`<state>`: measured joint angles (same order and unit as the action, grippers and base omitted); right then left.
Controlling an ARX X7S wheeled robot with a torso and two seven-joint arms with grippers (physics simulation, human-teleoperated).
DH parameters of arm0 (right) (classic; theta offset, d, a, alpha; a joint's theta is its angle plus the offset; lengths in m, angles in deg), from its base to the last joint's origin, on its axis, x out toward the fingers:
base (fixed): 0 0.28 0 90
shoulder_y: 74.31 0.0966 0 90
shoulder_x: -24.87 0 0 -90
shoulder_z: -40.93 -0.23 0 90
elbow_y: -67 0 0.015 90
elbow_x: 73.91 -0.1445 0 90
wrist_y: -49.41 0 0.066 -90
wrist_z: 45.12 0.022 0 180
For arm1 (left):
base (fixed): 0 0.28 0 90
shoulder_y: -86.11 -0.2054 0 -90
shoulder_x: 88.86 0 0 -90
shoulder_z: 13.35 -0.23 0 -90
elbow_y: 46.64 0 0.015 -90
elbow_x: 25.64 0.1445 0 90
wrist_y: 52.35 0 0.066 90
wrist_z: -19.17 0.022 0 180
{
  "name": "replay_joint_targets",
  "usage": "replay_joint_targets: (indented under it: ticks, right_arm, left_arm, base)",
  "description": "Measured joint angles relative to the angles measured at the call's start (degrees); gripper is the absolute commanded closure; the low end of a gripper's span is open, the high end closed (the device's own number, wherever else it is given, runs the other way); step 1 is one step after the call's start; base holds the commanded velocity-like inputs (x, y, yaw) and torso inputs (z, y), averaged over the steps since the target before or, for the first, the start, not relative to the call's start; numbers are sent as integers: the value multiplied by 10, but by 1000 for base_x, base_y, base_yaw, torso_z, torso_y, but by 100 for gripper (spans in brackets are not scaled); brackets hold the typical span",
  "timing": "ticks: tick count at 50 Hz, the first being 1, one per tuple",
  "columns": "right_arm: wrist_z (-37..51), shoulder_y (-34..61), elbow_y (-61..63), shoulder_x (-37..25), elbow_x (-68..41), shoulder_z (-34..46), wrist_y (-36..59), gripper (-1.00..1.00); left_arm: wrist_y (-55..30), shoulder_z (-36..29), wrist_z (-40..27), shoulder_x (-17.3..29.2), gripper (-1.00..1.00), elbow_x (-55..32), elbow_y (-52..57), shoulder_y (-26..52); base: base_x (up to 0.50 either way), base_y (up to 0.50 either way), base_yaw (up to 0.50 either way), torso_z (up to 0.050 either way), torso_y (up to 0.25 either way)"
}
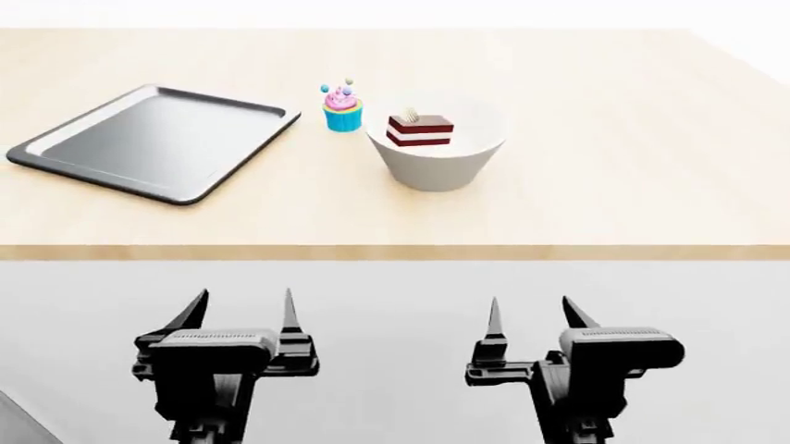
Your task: Pick up the bowl with cake and place it on the tray. Pick up the cupcake and place it on the tray.
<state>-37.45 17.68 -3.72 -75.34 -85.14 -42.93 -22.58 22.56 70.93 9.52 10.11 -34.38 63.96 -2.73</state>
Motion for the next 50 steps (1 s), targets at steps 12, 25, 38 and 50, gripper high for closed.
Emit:
replay_joint_targets:
  ticks: [12,25,38,50]
  right_arm:
    - [15,109,189,-43,-91,-41,273,-100]
    - [43,331,271,-70,-251,-141,585,-100]
    - [117,458,245,-109,-376,-151,679,-100]
    - [185,500,226,-143,-475,-156,702,-100]
  left_arm:
    - [-315,31,-30,34,-100,-56,200,138]
    - [-627,106,-238,121,-100,-392,221,412]
    - [-704,83,-389,195,-100,-602,120,590]
    - [-718,50,-451,227,-100,-673,66,666]
  base:
    - [0,0,0,0,0]
    - [0,0,0,0,0]
    - [0,462,0,0,0]
    - [0,497,0,0,0]
